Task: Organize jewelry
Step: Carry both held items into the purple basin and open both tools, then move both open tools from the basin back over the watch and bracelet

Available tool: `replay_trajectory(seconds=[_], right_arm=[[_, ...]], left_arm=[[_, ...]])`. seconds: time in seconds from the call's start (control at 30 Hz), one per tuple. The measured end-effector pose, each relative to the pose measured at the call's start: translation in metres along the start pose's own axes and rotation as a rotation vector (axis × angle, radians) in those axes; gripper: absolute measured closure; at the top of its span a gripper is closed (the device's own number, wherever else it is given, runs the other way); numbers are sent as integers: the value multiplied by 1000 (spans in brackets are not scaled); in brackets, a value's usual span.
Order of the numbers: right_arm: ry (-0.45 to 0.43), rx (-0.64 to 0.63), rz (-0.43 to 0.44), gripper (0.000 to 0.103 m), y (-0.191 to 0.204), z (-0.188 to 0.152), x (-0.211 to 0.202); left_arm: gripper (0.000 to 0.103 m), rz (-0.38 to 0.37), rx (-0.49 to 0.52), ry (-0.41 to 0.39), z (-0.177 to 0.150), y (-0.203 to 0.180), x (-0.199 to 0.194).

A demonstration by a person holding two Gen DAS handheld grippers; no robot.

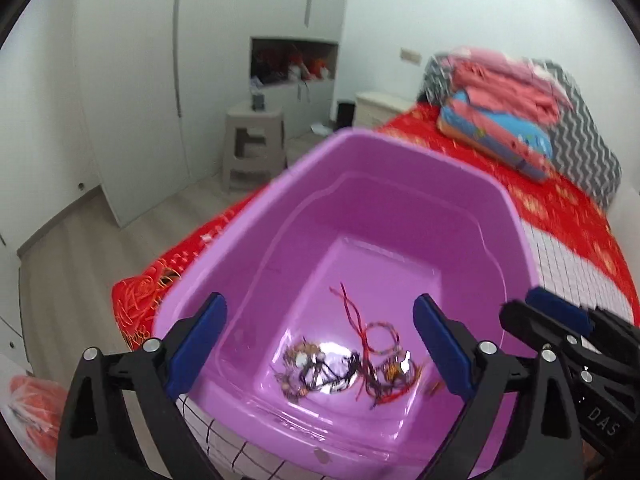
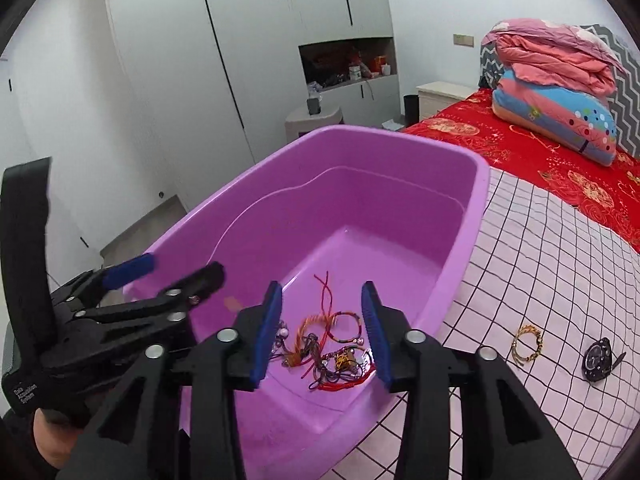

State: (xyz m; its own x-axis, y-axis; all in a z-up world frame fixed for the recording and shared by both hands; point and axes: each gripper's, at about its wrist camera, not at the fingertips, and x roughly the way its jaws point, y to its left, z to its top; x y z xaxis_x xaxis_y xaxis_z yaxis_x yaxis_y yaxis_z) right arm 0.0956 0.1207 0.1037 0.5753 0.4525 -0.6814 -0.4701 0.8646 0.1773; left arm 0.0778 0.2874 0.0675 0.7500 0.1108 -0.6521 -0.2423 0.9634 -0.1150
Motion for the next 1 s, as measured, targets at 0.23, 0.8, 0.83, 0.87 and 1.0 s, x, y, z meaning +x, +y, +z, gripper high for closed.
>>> replay_trajectory(seconds=[0.23,0.8,0.83,0.87,1.0], right_arm=[[-18,44,-16,59,-15,-6,-15],[-17,62,-14,53,-21,-24,-32],[-16,66,-16,53,-22,-26,-33],[-16,70,-18,53,-24,-27,-35],[-18,88,-19,50,-29,-33,-40]], left_arm=[[10,18,-19,56,-4,3,0],[8,24,-4,76,-11,-12,-19],[7,22,0,79,-12,-14,-20],[7,22,3,82,-13,-15,-21],[7,16,15,85,-15,-21,-25]])
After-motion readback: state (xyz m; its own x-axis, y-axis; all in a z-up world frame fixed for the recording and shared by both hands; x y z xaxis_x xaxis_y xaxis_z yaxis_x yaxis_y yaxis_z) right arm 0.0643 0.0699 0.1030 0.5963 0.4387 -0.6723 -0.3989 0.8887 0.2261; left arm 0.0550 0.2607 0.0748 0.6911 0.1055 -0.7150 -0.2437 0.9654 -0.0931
